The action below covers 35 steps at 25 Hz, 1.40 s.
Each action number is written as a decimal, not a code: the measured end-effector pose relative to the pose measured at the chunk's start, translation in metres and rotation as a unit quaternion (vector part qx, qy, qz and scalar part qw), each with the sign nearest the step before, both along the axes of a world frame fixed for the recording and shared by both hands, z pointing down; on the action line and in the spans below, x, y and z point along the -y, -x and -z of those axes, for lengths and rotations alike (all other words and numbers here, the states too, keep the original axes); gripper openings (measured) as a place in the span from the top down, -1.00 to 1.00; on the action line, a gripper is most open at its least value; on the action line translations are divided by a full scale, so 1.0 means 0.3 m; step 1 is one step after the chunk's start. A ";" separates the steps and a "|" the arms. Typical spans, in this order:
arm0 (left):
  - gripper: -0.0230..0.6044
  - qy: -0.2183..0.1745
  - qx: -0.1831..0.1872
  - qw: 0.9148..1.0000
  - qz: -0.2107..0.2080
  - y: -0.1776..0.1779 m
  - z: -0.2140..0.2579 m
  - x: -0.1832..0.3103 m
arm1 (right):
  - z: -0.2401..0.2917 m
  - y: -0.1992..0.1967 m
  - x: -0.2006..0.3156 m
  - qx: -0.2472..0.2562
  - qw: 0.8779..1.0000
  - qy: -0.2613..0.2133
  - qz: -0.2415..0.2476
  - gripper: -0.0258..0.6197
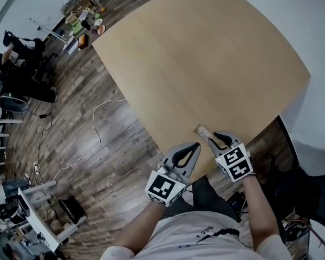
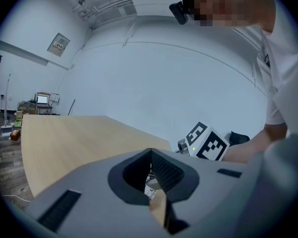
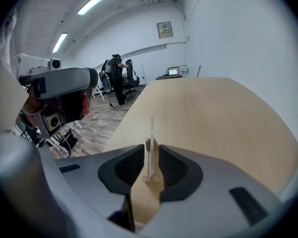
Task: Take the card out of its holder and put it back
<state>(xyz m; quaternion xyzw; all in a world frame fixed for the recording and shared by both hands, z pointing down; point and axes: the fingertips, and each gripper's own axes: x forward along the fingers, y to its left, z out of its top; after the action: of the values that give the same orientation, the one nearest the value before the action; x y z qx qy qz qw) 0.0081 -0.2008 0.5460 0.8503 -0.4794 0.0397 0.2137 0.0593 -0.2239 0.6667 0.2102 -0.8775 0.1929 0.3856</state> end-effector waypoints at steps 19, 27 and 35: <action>0.88 0.003 -0.005 1.000 0.013 0.032 0.004 -0.009 | 0.063 0.017 0.020 0.021 1.000 0.012 0.009 0.83; 0.88 -0.004 -0.008 1.000 0.007 0.026 0.035 -0.029 | 0.179 -0.007 0.035 0.052 0.998 0.003 -0.017 0.83; 0.88 -0.020 -0.009 1.000 -0.011 0.032 0.110 -0.053 | 0.331 -0.005 0.012 0.087 0.995 -0.007 -0.045 0.83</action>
<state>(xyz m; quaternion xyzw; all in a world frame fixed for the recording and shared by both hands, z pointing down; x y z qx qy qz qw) -0.0016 -0.1850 0.5130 0.8602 -0.4685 0.0250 0.2000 0.0609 -0.2274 0.5673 0.2350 -0.8987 0.2213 0.2968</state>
